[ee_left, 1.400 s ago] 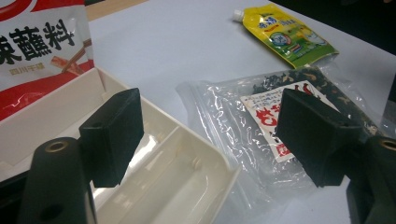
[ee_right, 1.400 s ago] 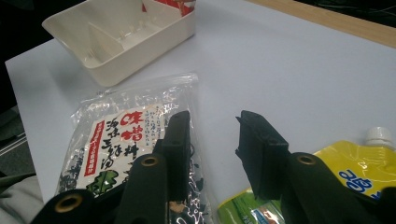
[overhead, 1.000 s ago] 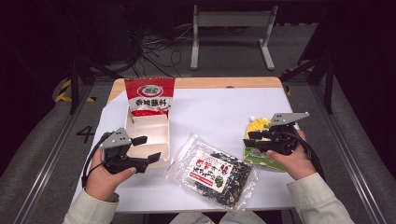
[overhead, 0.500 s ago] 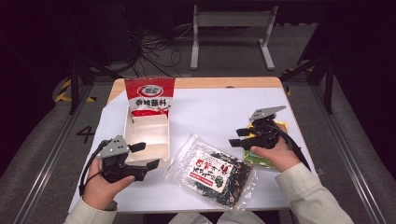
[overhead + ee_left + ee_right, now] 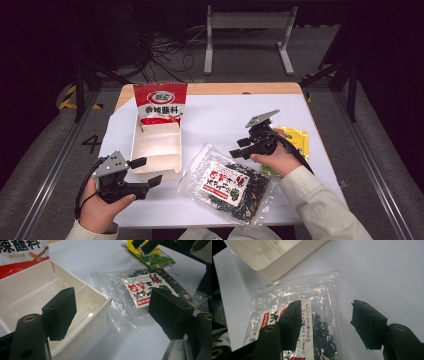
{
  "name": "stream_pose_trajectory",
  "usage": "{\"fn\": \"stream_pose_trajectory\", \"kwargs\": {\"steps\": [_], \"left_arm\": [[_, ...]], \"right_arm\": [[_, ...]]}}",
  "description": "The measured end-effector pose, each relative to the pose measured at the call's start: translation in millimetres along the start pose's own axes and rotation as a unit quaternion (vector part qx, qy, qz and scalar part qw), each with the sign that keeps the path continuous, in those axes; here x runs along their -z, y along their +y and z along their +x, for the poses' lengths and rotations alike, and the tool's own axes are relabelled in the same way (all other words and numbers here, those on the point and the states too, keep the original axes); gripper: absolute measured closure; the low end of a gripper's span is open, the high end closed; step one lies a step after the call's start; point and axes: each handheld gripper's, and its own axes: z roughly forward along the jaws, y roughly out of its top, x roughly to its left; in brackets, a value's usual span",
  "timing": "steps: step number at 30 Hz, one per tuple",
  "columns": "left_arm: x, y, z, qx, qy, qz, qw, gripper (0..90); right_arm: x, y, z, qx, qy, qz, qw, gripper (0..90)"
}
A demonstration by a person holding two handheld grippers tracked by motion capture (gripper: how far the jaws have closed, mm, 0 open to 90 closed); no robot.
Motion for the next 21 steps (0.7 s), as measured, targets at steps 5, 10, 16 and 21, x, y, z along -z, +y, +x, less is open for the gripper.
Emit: {"fn": "stream_pose_trajectory", "kwargs": {"steps": [5, 10, 16, 21], "left_arm": [[3.0, -3.0, 1.4, 0.007, 0.003, 0.000, 1.0000, 23.3], [3.2, -3.8, 0.8, 0.008, 0.005, -0.002, 0.9999, 23.3], [4.9, -6.3, 1.5, 0.011, 0.006, -0.002, 0.9999, 23.3], [4.4, -6.8, 2.0, 0.012, 0.004, -0.001, 0.9999, 23.3]], "right_arm": [[-13.0, 4.3, -4.4, -0.006, 0.006, 0.013, 0.9999, 41.6], [-24.8, 5.9, -6.3, -0.005, 0.009, 0.028, 0.9996, 41.5], [-44.8, 7.2, -8.1, -0.013, 0.023, 0.059, 0.9979, 39.4], [-57.5, 5.9, -11.3, -0.019, 0.021, 0.079, 0.9965, 39.5]]}}
